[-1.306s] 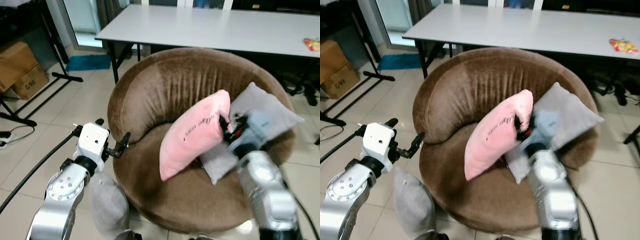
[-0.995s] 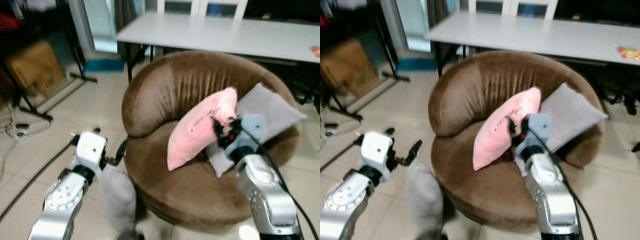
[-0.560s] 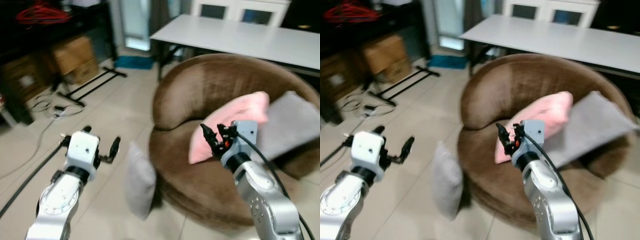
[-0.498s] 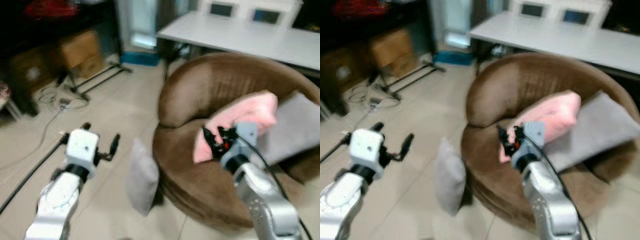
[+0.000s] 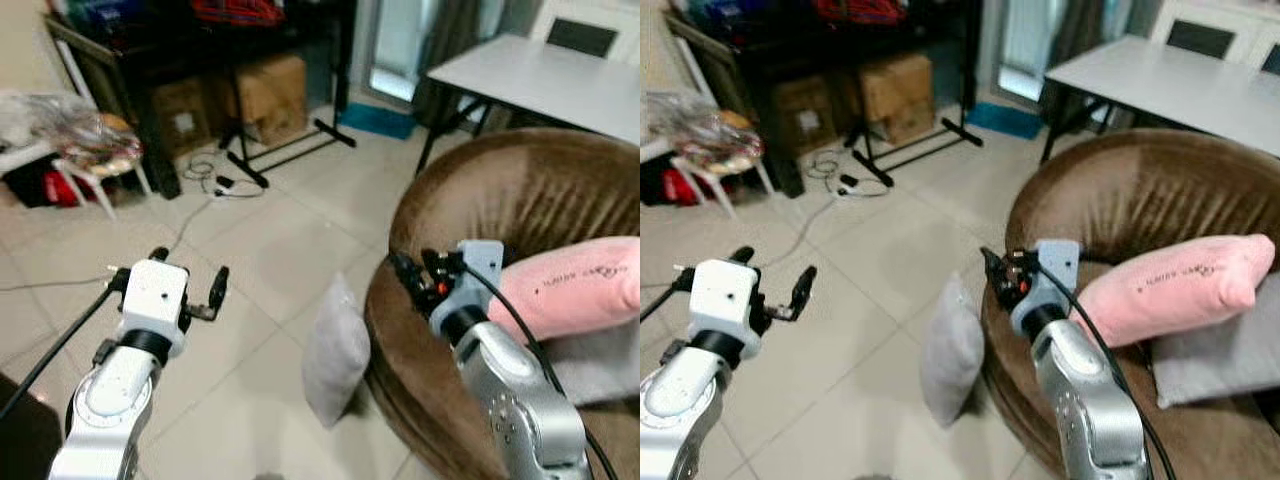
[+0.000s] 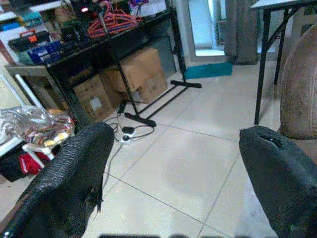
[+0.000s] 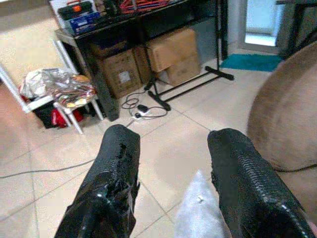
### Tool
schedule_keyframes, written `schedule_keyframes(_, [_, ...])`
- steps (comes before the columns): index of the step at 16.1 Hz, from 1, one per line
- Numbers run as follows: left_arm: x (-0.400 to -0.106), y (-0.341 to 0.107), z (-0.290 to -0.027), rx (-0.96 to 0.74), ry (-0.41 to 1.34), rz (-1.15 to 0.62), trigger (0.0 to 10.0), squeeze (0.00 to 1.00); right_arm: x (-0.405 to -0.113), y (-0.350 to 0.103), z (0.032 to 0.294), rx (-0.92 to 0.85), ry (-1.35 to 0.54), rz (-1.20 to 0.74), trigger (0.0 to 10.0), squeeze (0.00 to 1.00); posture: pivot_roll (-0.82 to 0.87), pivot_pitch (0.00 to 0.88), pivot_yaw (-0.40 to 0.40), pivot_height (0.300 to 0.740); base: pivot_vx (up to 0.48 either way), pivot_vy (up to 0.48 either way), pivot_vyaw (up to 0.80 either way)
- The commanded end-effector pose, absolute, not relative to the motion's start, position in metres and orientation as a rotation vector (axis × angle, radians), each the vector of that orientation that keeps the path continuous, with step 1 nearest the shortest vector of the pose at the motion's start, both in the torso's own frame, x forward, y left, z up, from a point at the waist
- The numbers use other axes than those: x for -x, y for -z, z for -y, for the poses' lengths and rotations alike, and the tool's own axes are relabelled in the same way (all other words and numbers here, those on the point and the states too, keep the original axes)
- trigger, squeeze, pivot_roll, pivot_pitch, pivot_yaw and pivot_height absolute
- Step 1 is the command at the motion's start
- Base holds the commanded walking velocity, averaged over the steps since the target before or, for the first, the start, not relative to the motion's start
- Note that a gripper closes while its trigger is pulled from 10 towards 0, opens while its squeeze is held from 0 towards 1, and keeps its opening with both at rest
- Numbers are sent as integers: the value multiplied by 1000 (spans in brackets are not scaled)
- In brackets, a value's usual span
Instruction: Move the pillow to the sofa from floor
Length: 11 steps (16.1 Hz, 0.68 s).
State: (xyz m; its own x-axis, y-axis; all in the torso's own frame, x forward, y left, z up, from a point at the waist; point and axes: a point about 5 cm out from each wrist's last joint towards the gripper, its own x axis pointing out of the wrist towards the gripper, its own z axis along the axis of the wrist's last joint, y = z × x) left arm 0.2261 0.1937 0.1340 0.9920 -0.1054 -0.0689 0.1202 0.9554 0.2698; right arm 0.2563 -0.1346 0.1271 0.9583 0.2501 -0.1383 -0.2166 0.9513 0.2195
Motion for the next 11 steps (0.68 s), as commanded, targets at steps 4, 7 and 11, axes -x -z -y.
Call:
schedule_keyframes(4, [-228, -138, -191, -267, 131, -26, 10000, 0, -255, -123, 135, -160, -254, -195, 10000, 0, -52, 0, -3, 740, 277, 0, 600])
schedule_keyframes(7, [-228, -139, -191, -267, 130, -22, 10000, 0, -256, -126, 134, -157, -262, -179, 10000, 0, -48, 0, -4, 740, 291, 0, 800])
schedule_keyframes(11, [-231, -141, -194, -277, 120, -16, 10000, 0, -260, -126, 139, -173, -210, -166, 10000, 0, -51, 0, -2, 740, 290, 0, 0])
